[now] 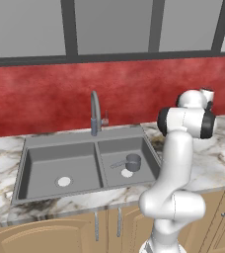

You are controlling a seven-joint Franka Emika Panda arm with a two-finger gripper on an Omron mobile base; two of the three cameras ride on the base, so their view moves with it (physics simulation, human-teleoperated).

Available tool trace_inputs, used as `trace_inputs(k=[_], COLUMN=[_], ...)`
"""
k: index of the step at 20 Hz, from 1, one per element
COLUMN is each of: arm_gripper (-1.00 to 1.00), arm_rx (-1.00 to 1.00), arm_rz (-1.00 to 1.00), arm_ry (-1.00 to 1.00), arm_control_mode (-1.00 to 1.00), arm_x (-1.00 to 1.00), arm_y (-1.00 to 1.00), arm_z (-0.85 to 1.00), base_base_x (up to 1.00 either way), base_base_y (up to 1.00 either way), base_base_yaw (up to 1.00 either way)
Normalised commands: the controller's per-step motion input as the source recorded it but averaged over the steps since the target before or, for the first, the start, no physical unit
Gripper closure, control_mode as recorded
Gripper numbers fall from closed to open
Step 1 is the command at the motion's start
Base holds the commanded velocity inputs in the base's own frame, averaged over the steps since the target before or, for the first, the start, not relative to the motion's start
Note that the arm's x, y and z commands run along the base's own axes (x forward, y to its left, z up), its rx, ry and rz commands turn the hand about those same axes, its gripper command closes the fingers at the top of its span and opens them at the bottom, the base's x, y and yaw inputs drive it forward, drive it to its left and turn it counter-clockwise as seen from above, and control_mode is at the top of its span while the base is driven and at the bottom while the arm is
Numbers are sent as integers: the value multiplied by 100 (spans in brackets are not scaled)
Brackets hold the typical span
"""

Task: Move any existing items from the left basin to the right basin for drying. Then move the cup from the counter to the left basin of the sink for washing.

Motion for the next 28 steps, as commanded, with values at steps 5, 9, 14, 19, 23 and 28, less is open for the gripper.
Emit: trace_inputs(k=[5, 9, 14, 19, 23, 28], arm_gripper=[100, 100, 100, 100, 100, 100], arm_rx=[0, 0, 0, 0, 0, 0], arm_rz=[5, 4, 1, -2, -1, -1], arm_ry=[0, 2, 1, -5, -6, -4], arm_control_mode=[-100, -100, -100, -100, -100, -100], arm_x=[6, 2, -7, -39, -37, -33], arm_y=[29, 16, 4, 0, 0, 0], arm_z=[-24, -7, -1, 19, 40, 50], base_base_x=[0, 0, 0, 0, 0, 0], base_base_y=[0, 0, 0, 0, 0, 0], base_base_yaw=[0, 0, 0, 0, 0, 0])
